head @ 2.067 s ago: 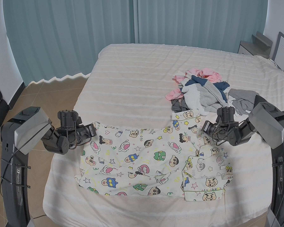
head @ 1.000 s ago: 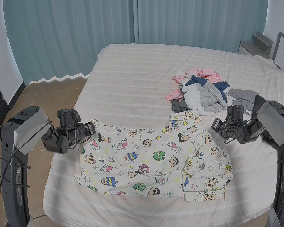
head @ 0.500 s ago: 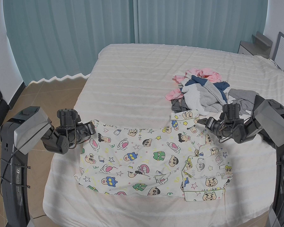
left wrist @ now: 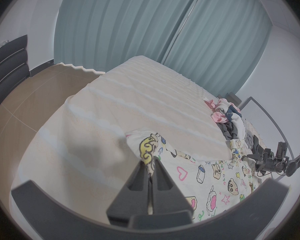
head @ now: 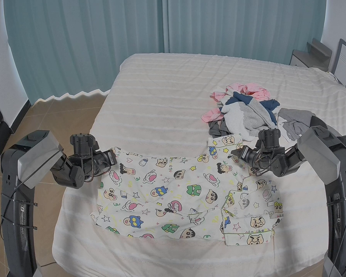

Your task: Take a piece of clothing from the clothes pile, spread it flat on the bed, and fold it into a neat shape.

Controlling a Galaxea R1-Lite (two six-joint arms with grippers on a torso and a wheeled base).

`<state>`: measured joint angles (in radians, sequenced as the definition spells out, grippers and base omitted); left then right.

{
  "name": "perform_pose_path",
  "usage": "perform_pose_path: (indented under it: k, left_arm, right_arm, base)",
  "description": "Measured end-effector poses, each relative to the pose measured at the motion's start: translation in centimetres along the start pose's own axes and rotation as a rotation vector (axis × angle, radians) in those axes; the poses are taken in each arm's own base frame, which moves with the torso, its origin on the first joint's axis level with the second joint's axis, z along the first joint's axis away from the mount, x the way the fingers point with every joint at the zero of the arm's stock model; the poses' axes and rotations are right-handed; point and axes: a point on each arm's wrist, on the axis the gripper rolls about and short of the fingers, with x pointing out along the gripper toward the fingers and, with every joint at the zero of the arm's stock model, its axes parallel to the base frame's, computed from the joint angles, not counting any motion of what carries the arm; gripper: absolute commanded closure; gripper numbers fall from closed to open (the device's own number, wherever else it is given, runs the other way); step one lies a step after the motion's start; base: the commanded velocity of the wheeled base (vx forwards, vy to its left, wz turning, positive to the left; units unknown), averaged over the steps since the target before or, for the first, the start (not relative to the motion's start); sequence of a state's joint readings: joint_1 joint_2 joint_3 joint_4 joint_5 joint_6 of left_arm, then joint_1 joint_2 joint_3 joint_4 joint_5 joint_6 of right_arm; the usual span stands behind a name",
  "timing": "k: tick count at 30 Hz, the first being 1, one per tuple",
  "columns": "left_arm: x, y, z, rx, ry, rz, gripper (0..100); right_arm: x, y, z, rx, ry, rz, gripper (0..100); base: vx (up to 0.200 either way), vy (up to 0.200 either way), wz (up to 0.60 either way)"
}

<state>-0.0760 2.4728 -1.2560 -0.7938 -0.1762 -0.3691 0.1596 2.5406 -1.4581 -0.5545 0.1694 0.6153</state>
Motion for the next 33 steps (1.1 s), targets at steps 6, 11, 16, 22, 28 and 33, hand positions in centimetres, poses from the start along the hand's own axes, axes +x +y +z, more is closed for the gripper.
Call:
perform_pose_path:
  k: [6, 11, 16, 22, 28, 33]
  left_arm:
    - [0.2, 0.0, 0.1, 0.001, -0.007, -0.002, 100]
    - [0.3, -0.1, 0.1, 0.003, -0.016, 0.014, 100]
    - [0.0, -0.3, 0.4, 0.003, -0.028, 0.022, 100]
    - [-0.8, -0.7, 1.2, 0.005, -0.043, 0.019, 100]
    - [-1.6, -1.0, 1.8, 0.004, -0.054, 0.02, 100]
    - [-2.3, -1.0, 1.8, 0.0, -0.048, 0.024, 100]
  right_arm:
    - [0.3, -0.1, 0.1, 0.0, -0.01, 0.004, 100]
    - [0.3, 0.0, 0.4, -0.001, -0.063, 0.034, 100]
    - [-0.4, -0.2, 0.2, 0.013, -0.072, 0.038, 100]
    - [-1.8, 0.1, 0.8, 0.044, -0.113, 0.062, 100]
    - [-3.1, -0.3, 1.2, 0.053, -0.133, 0.062, 100]
    - [-4.2, -0.5, 1.6, 0.067, -0.144, 0.062, 100]
  base:
    - [0.0, 0.0, 0.0]
    - [0.0, 0.0, 0.0]
    - [0.0, 0.0, 0.0]
    - [0.0, 0.0, 0.0]
    - [0.0, 0.0, 0.0]
    - [0.0, 0.0, 0.0]
